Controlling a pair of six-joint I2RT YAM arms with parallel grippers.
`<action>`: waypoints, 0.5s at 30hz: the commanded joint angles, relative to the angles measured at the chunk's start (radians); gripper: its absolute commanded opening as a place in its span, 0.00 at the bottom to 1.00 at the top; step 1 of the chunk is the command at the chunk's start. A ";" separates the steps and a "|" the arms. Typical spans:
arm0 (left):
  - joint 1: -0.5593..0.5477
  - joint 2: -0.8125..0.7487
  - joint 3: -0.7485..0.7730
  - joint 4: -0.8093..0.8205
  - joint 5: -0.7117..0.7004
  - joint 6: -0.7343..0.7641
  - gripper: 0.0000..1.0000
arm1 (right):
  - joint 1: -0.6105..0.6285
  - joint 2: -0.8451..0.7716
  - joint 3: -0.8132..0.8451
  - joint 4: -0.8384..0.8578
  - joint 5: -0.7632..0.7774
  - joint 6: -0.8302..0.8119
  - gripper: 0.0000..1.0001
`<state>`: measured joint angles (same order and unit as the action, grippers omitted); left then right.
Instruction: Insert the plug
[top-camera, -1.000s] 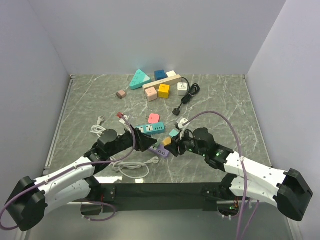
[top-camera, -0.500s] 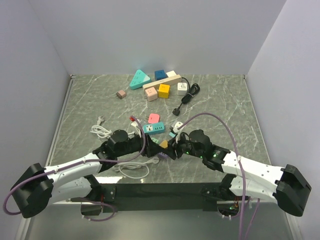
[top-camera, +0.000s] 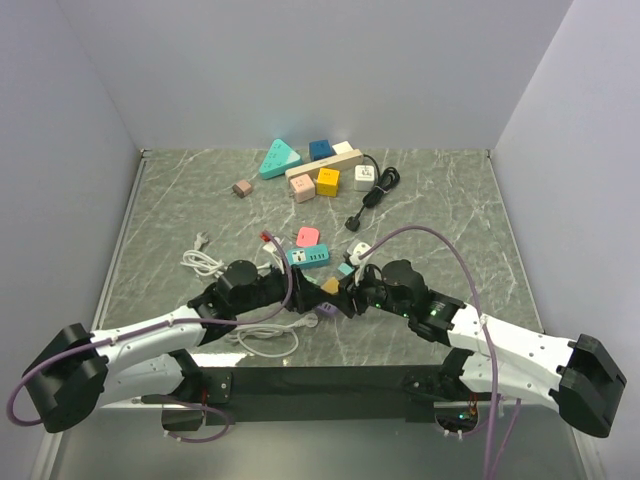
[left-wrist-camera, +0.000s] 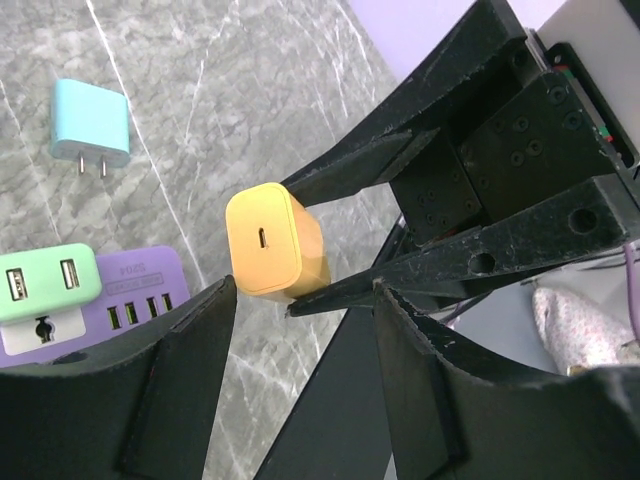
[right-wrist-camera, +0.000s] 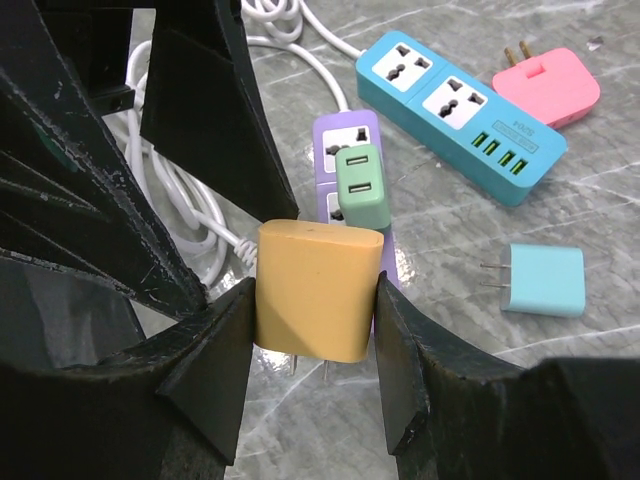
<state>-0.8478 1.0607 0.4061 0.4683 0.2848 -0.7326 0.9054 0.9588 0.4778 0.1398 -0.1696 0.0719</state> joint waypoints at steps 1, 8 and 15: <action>-0.004 -0.024 -0.007 0.081 -0.085 -0.027 0.62 | 0.026 -0.035 0.021 0.072 -0.041 -0.004 0.12; -0.004 -0.042 -0.001 0.065 -0.111 -0.014 0.63 | 0.030 -0.046 0.016 0.070 -0.044 -0.003 0.11; -0.002 -0.068 -0.021 0.070 -0.134 -0.019 0.63 | 0.032 -0.055 0.016 0.066 -0.044 -0.001 0.11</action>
<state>-0.8505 1.0187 0.3962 0.4896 0.1699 -0.7464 0.9318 0.9264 0.4778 0.1509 -0.2039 0.0731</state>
